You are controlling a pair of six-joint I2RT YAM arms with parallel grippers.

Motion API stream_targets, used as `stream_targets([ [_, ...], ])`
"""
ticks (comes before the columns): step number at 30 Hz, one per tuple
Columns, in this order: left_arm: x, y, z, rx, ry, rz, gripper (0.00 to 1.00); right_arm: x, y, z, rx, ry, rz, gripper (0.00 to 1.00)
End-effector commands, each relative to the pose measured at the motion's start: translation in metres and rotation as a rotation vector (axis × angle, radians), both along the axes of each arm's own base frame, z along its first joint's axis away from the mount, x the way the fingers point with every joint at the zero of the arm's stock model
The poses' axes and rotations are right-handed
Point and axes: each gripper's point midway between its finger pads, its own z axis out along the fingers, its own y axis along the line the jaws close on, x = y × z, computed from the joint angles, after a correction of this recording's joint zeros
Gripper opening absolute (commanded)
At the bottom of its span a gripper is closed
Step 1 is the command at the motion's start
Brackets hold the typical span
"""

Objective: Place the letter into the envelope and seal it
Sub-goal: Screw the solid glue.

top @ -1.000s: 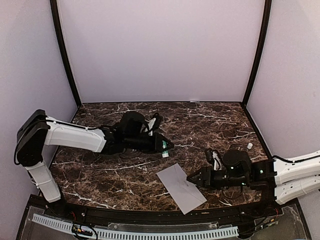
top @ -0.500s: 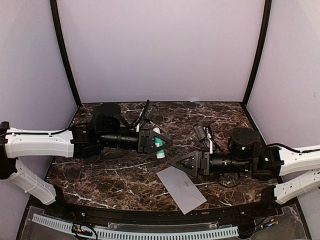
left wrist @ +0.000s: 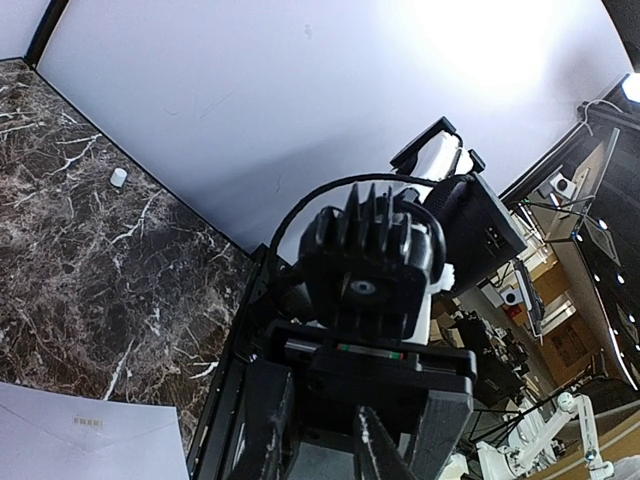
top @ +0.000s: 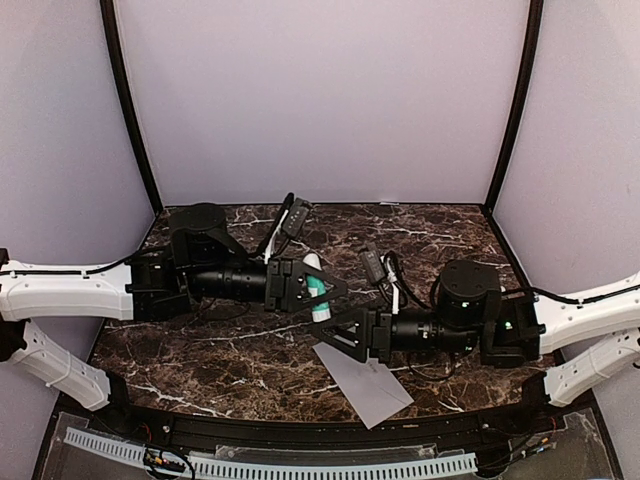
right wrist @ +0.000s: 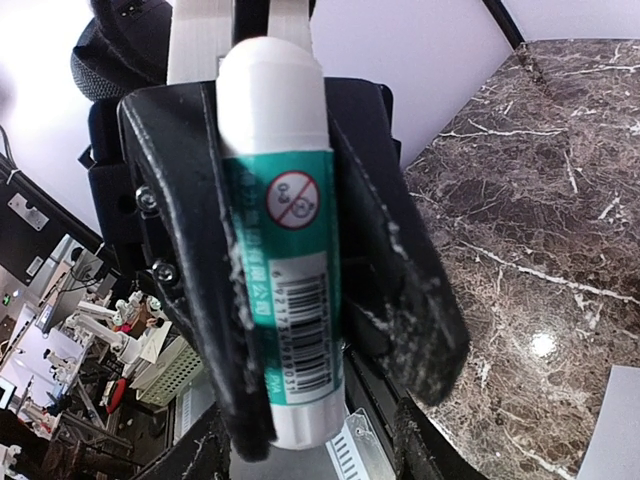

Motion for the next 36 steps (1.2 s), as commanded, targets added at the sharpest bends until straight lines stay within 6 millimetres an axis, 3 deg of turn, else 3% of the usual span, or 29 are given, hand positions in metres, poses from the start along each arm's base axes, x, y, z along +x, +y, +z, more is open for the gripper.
stream_targets([
  [1, -0.01, 0.001, 0.019, -0.058, -0.024, -0.023, 0.03, -0.001, 0.004, 0.04, 0.119, -0.054, -0.007, 0.51],
  [7, -0.016, -0.003, 0.021, -0.067, -0.017, -0.038, 0.03, 0.006, 0.0, 0.047, 0.139, -0.069, -0.054, 0.42],
  [15, -0.019, -0.008, 0.018, -0.054, -0.016, -0.052, 0.03, 0.011, -0.005, 0.046, 0.151, -0.063, -0.089, 0.16],
  [17, -0.018, -0.007, 0.018, -0.049, -0.016, -0.043, 0.08, 0.012, -0.005, 0.045, 0.148, -0.059, -0.092, 0.12],
  [24, -0.014, 0.0, 0.03, -0.078, -0.027, 0.001, 0.57, 0.016, -0.013, 0.044, 0.167, -0.044, -0.126, 0.08],
  [29, -0.015, 0.013, 0.04, -0.108, -0.032, 0.033, 0.72, 0.019, -0.018, 0.048, 0.179, -0.053, -0.151, 0.07],
  [32, -0.013, 0.02, 0.043, -0.118, -0.021, 0.06, 0.72, 0.019, -0.02, 0.05, 0.186, -0.056, -0.151, 0.06],
  [36, -0.012, 0.021, 0.045, -0.125, 0.007, 0.071, 0.57, 0.014, -0.017, 0.048, 0.175, -0.065, -0.123, 0.06],
])
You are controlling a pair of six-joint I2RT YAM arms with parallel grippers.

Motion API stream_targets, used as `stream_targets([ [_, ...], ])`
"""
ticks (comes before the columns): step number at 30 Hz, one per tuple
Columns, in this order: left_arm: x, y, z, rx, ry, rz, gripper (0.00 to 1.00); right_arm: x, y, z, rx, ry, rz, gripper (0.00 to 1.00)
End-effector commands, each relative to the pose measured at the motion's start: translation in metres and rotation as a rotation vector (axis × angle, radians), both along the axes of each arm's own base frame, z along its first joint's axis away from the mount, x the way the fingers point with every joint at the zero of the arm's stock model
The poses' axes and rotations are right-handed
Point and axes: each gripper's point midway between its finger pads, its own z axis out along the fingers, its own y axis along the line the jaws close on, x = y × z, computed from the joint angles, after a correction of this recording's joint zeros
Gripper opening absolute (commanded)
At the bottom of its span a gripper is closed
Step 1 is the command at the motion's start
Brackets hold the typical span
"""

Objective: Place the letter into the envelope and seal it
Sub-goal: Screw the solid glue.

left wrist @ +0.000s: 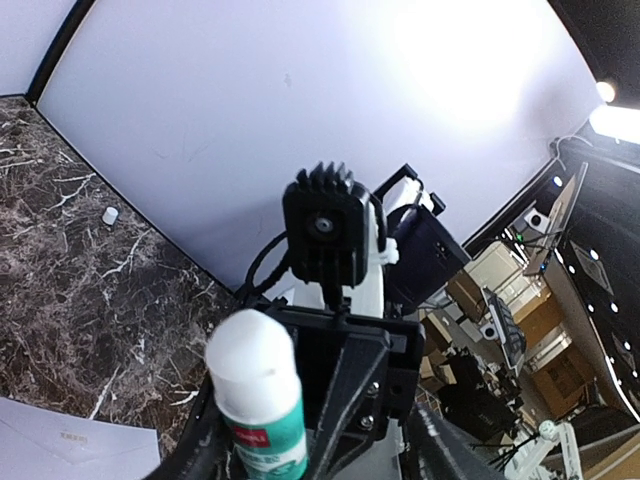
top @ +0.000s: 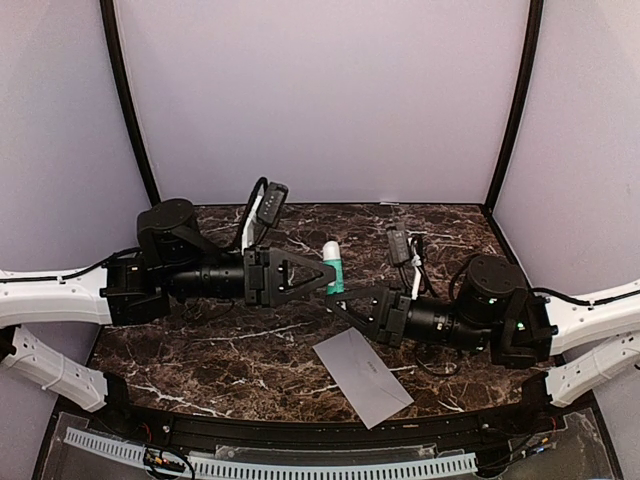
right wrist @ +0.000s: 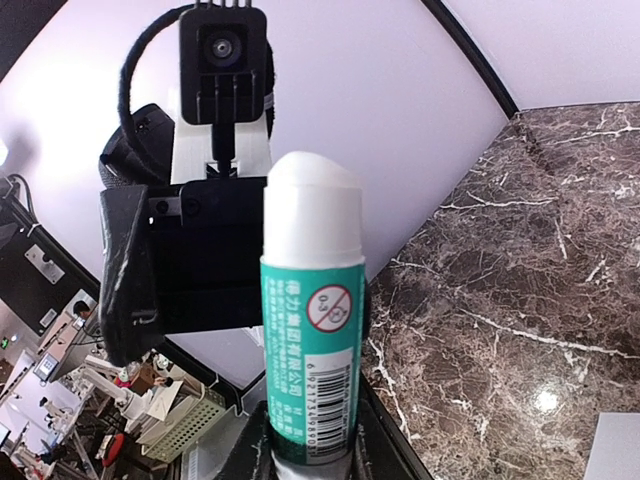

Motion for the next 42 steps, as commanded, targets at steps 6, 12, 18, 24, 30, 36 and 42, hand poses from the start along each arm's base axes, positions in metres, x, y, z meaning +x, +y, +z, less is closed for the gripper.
stream_targets([
  [6, 0.0, 0.002, 0.008, -0.037, 0.029, 0.011, 0.48, -0.009, 0.001, 0.013, 0.046, -0.027, 0.047, 0.06],
  [12, -0.004, -0.004, 0.012, -0.075, 0.061, -0.03, 0.47, -0.011, 0.003, 0.011, 0.041, -0.028, 0.061, 0.06],
  [18, -0.004, -0.009, 0.007, -0.07, 0.081, -0.045, 0.41, -0.01, 0.005, 0.011, 0.036, -0.031, 0.06, 0.06],
  [24, -0.002, -0.008, 0.009, -0.084, 0.09, -0.034, 0.23, -0.009, 0.004, 0.009, 0.025, -0.03, 0.049, 0.06],
  [30, -0.002, -0.009, 0.005, -0.079, 0.111, -0.036, 0.02, -0.005, 0.0, 0.006, 0.019, -0.015, 0.025, 0.23],
  [36, -0.002, -0.002, 0.014, -0.122, 0.085, -0.021, 0.0, -0.013, -0.011, 0.014, 0.097, 0.006, 0.073, 0.72],
  [42, -0.015, -0.001, 0.029, -0.184, 0.051, -0.095, 0.0, -0.04, 0.0, 0.026, 0.165, -0.006, 0.287, 0.76],
])
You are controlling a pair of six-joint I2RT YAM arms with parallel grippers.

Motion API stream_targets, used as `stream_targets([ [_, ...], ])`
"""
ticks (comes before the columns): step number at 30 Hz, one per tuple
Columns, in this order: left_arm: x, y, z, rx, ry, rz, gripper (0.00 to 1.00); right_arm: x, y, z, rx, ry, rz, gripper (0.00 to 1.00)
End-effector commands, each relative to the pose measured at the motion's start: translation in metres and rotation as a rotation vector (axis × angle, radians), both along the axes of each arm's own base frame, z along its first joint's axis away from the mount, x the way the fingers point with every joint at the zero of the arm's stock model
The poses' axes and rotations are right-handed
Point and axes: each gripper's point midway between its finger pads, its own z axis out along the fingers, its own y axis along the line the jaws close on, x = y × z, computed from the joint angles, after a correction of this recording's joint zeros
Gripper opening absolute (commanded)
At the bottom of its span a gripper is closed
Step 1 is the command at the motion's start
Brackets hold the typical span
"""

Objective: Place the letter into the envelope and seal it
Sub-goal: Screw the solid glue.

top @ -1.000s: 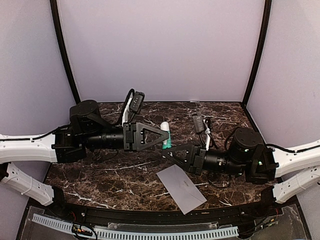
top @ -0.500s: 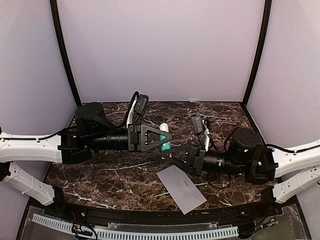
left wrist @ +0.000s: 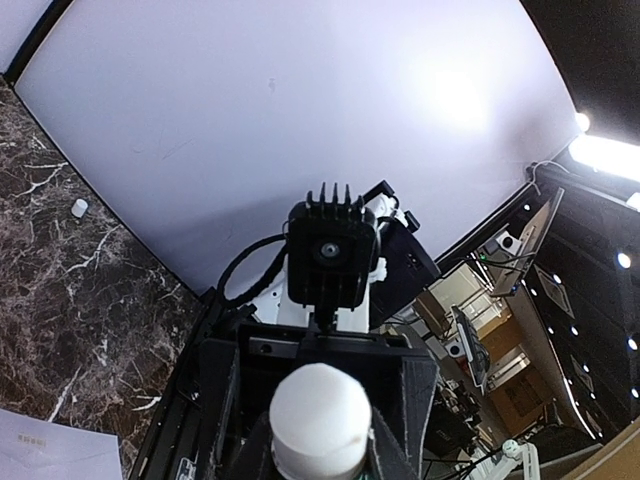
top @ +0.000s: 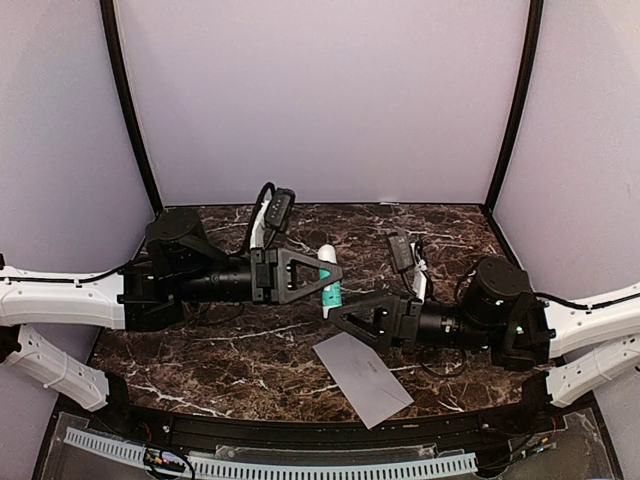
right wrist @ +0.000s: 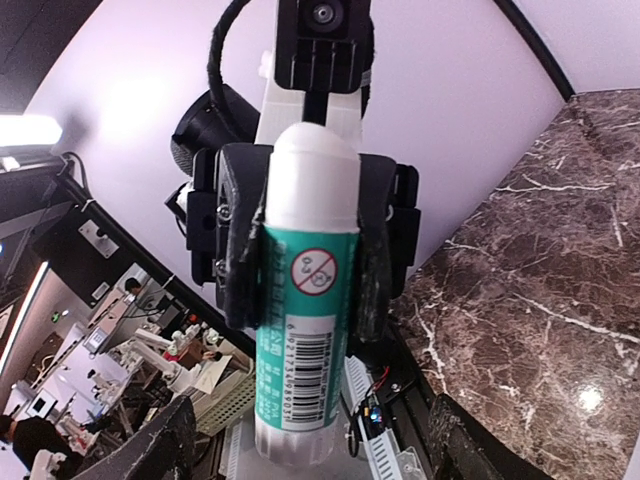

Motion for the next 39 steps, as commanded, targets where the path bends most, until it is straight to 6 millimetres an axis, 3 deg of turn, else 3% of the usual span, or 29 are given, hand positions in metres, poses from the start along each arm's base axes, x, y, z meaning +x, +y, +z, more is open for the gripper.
stream_targets([
  [1, -0.02, 0.009, 0.035, -0.132, -0.067, -0.078, 0.0, -0.028, 0.008, 0.029, 0.124, -0.035, 0.192, 0.75],
  [5, -0.026, 0.011, 0.043, -0.16, -0.086, -0.113, 0.0, -0.036, 0.015, 0.04, 0.174, -0.047, 0.256, 0.64],
  [13, -0.034, 0.017, 0.053, -0.2, -0.096, -0.145, 0.0, -0.034, 0.011, 0.051, 0.228, -0.052, 0.236, 0.48],
  [22, -0.037, 0.021, 0.058, -0.215, -0.102, -0.156, 0.0, -0.034, 0.008, 0.06, 0.254, -0.061, 0.229, 0.35],
  [31, -0.038, 0.022, 0.056, -0.215, -0.095, -0.161, 0.0, -0.034, 0.011, 0.064, 0.263, -0.066, 0.234, 0.3],
  [39, -0.038, 0.021, 0.055, -0.218, -0.09, -0.164, 0.0, -0.033, 0.012, 0.066, 0.26, -0.076, 0.233, 0.12],
])
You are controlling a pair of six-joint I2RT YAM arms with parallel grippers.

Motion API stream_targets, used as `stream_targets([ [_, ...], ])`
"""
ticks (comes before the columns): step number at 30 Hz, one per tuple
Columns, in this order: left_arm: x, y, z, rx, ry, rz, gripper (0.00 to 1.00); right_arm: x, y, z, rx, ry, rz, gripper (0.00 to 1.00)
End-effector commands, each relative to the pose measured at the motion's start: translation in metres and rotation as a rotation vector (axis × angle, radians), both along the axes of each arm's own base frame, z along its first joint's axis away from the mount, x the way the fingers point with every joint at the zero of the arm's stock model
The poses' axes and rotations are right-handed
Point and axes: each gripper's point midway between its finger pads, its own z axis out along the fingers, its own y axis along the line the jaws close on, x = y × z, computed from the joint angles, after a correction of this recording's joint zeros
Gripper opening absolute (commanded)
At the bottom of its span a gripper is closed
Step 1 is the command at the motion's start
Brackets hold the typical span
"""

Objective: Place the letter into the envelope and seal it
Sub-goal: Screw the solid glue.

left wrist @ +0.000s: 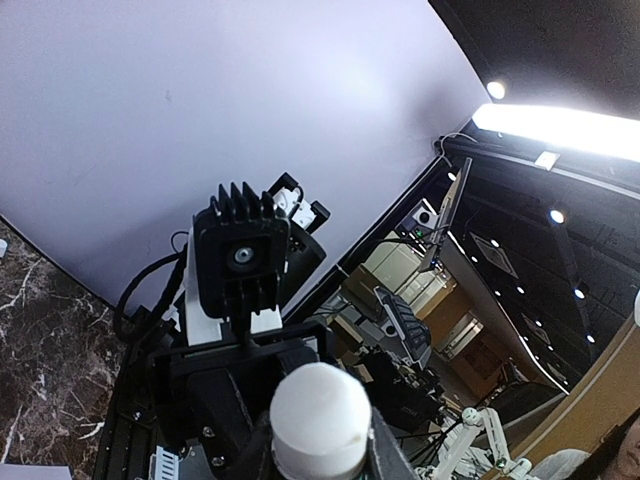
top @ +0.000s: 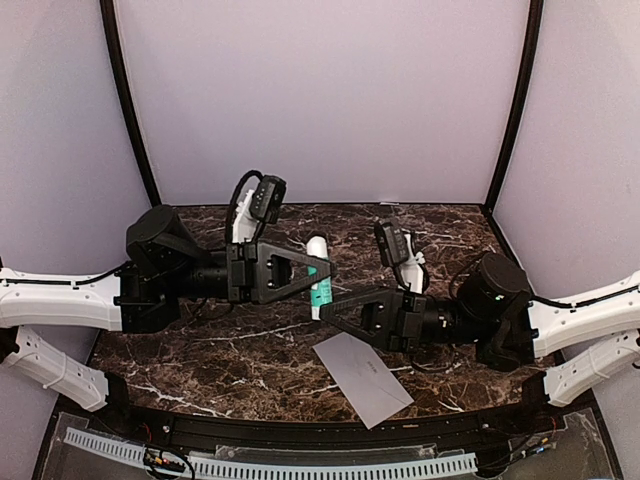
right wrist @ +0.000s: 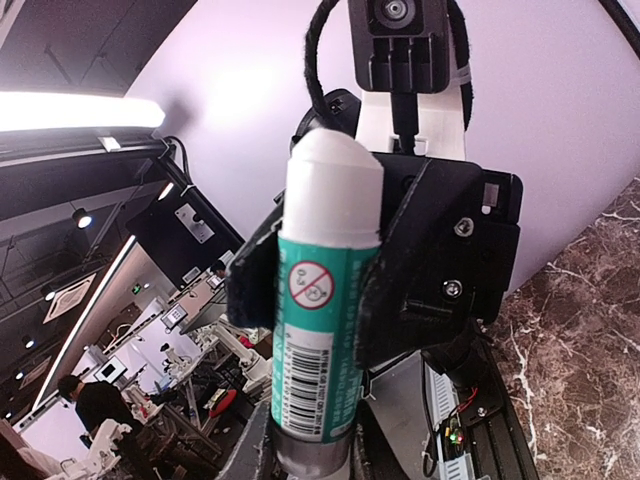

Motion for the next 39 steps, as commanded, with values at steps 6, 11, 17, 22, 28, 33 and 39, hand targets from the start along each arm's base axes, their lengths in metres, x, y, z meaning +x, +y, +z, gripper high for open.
stream_targets([
  [6, -0.004, 0.009, 0.011, -0.03, -0.027, 0.013, 0.0, 0.004, -0.002, 0.015, 0.03, -0.032, -0.032, 0.05],
  [11, 0.012, 0.009, -0.009, 0.075, -0.018, 0.119, 0.0, 0.021, -0.008, 0.007, -0.039, -0.034, -0.147, 0.03],
  [17, 0.031, 0.012, -0.028, 0.173, -0.008, 0.236, 0.0, 0.042, -0.003, -0.013, -0.204, -0.062, -0.269, 0.0],
  [22, 0.047, 0.012, -0.048, 0.267, 0.022, 0.32, 0.0, 0.07, 0.006, -0.029, -0.368, -0.061, -0.422, 0.0],
  [28, 0.063, 0.017, -0.072, 0.359, 0.075, 0.412, 0.0, 0.102, 0.017, -0.059, -0.617, -0.043, -0.605, 0.0],
  [33, 0.071, 0.018, -0.089, 0.405, 0.122, 0.455, 0.0, 0.116, 0.025, -0.082, -0.791, -0.055, -0.711, 0.0],
  [39, 0.074, 0.015, -0.106, 0.432, 0.171, 0.463, 0.0, 0.125, 0.034, -0.097, -0.887, -0.054, -0.787, 0.0],
])
